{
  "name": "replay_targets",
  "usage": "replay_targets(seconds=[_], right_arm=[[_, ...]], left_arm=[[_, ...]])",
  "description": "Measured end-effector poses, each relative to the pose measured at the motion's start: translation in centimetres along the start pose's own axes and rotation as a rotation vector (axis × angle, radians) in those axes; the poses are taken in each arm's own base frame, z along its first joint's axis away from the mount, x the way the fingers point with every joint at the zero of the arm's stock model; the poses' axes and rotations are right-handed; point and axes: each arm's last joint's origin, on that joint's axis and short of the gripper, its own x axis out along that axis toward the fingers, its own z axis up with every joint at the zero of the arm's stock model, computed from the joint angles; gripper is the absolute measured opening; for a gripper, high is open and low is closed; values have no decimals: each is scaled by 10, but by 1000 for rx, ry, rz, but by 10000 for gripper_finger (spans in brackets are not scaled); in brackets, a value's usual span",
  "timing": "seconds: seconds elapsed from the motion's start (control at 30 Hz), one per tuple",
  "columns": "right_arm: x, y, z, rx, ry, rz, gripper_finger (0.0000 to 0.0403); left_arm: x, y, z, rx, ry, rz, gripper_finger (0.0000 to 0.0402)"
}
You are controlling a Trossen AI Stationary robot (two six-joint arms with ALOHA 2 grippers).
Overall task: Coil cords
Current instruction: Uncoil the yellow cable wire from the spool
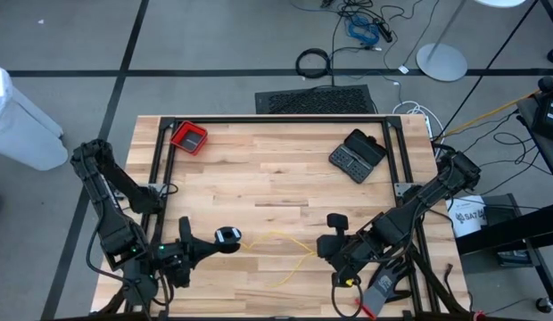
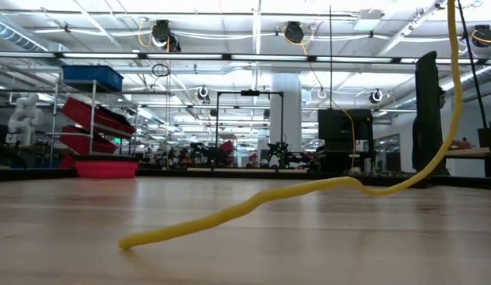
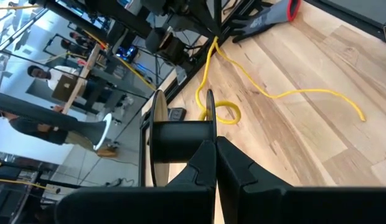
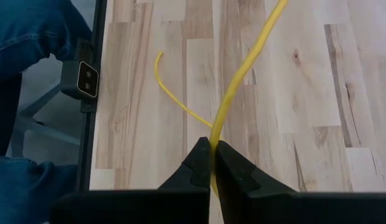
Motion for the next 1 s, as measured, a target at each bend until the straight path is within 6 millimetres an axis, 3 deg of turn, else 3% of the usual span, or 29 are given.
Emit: replay_targets(seconds=[0.8, 1.0], right_arm=[[0, 0, 0, -18, -1, 0, 0], [0, 2, 6, 63, -78, -10, 10]], left_arm=[[15, 16, 29, -140, -231, -117, 0], [15, 17, 30, -147, -242, -125, 0]])
